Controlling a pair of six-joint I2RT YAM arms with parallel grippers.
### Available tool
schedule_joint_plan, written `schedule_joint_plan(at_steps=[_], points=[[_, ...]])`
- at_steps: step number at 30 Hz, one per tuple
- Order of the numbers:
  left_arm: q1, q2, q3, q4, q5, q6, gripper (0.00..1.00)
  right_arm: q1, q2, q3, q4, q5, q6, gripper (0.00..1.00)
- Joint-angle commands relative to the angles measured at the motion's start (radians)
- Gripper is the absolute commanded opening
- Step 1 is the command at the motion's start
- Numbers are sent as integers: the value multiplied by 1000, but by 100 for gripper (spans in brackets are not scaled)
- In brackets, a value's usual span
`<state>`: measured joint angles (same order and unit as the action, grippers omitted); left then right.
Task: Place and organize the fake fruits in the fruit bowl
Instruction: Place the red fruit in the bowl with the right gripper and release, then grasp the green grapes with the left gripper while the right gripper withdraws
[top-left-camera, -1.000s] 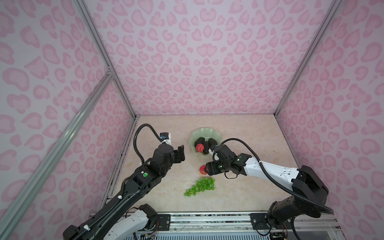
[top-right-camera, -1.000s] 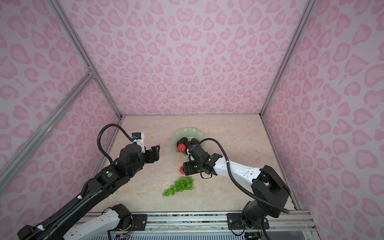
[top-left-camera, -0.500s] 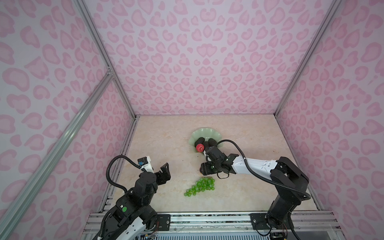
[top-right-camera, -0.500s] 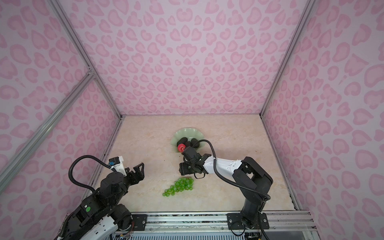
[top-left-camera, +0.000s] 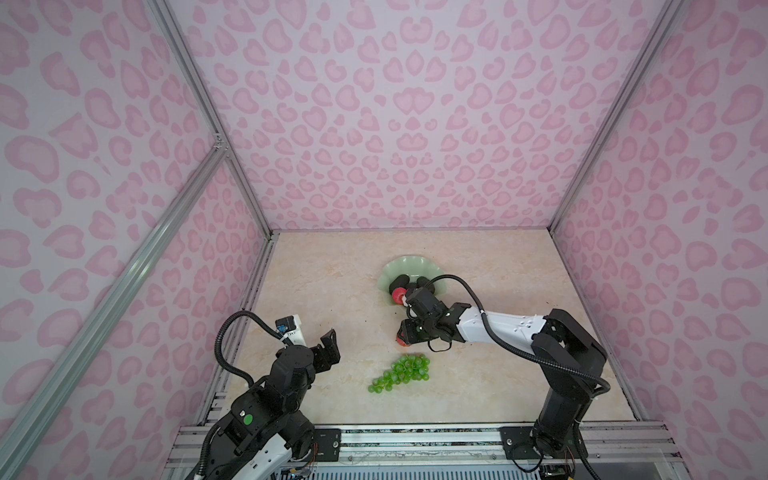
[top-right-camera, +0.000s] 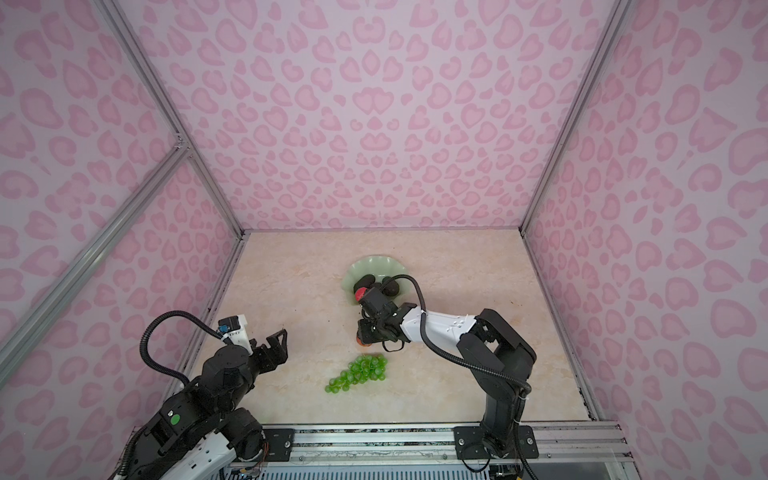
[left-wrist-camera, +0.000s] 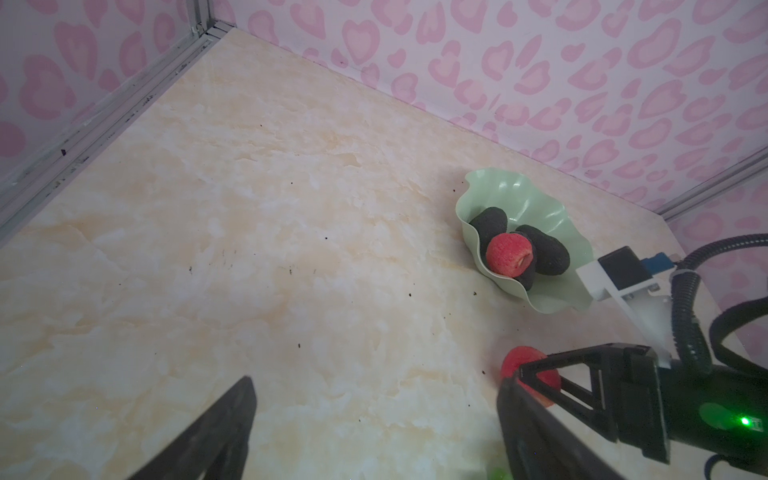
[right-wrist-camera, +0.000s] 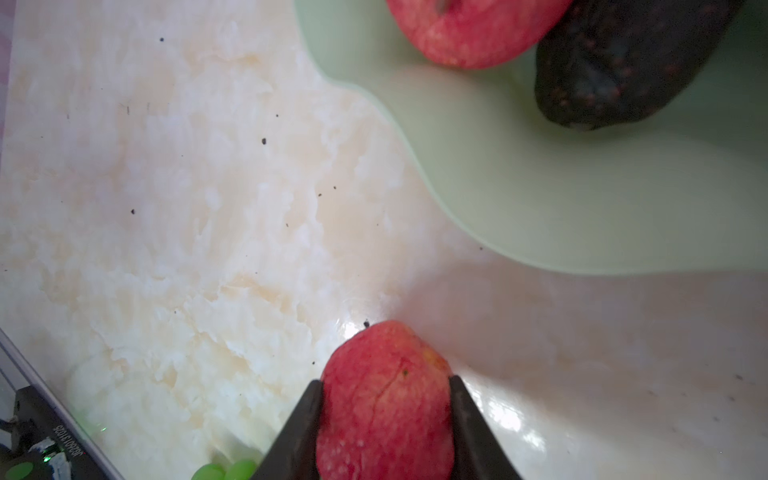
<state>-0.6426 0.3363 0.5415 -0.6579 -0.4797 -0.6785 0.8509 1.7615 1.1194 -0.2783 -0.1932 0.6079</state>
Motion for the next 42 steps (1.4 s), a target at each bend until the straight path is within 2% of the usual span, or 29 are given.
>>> schedule_joint_plan(at_steps=[1,5,8,13,19,27,29,35,38,42], points=[[0,-2,1,3,0,6,92,2,-67,23,-61,41,-38,32],[1,4,0,11,3,14,92,-36,-137,82,-118,67,-88,32],[0,16,-3,26,17,16,92,-108,-124,148,-120,86,-135,32],[1,51,-1,41,70,22,92,-211,12,317,-82,84,-196,31],[1,82,3,43,170,25,92,-287,249,585,-152,69,-255,31],[0,147,-56,145,338,-5,91,-323,427,678,-153,63,-249,31],[0,179,-63,176,382,-3,91,-323,448,684,-148,62,-248,33],[0,302,-65,270,488,31,89,-328,485,700,-158,61,-236,52],[-6,365,-68,330,550,52,88,-334,478,698,-158,41,-228,58],[-67,449,-48,374,539,110,87,-339,388,641,-110,23,-221,65]])
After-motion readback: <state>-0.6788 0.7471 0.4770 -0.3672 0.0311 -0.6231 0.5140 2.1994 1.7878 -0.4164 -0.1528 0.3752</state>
